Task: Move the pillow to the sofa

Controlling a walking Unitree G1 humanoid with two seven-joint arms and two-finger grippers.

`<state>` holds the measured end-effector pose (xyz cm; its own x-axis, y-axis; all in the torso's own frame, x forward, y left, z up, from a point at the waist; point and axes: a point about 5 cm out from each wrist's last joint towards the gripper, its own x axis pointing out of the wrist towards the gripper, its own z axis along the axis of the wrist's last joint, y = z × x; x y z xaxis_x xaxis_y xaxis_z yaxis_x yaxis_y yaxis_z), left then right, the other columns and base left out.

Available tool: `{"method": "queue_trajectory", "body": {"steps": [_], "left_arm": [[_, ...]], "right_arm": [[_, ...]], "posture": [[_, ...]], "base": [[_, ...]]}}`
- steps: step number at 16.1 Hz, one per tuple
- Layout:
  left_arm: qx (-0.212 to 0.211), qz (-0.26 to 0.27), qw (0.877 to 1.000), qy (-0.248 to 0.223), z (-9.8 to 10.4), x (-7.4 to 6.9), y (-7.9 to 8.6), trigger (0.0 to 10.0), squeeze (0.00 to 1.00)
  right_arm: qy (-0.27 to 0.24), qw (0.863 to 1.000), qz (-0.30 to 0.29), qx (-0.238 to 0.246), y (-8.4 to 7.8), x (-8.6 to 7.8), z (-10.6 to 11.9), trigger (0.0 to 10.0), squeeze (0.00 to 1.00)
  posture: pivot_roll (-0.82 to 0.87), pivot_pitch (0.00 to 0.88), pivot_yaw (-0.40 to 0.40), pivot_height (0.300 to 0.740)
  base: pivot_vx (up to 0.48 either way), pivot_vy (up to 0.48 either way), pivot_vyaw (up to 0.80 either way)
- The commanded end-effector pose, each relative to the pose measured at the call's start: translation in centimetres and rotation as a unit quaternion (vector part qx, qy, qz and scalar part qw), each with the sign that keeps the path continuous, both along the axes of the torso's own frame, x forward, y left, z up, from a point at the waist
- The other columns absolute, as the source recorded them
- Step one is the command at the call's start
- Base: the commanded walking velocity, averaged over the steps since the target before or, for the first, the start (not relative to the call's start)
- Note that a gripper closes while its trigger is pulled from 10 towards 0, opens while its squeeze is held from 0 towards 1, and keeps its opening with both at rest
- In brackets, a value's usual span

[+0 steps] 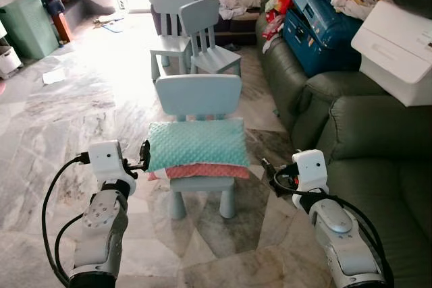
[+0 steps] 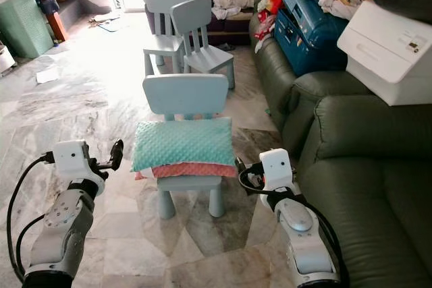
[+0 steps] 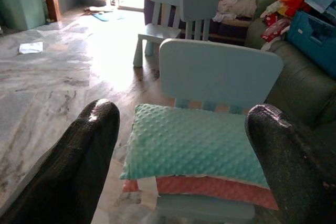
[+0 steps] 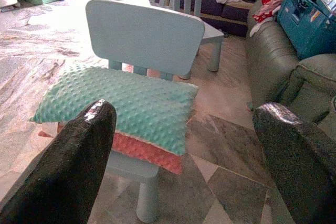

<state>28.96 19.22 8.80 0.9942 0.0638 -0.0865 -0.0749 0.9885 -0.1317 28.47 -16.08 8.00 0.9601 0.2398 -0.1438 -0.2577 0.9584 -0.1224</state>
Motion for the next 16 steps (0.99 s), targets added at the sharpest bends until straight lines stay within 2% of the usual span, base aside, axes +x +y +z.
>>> {"method": "queue_trajectory", "body": {"steps": [1,6,16], "left_arm": [[-0.001,0.002,1.000,0.001,0.02,-0.10,0.25,10.0,0.00],[-0.006,0.000,1.000,0.002,-0.08,-0.12,0.39,10.0,0.00],[-0.014,0.000,1.000,0.004,-0.27,-0.38,0.12,10.0,0.00]], "right_arm": [[-0.006,1.000,0.002,0.001,0.00,0.18,0.22,10.0,0.00],[-0.012,1.000,0.009,-0.003,0.23,0.33,0.32,10.0,0.00],[-0.012,1.000,0.011,-0.005,0.21,0.18,0.19,10.0,0.00]], "posture": [[-0.07,0.000,0.002,0.740],[-0.07,0.000,0.003,0.740],[-0.08,0.000,-0.003,0.740]], "base": [[0.262,0.000,0.00],[0.313,0.000,0.00],[0.432,0.000,0.00]]}}
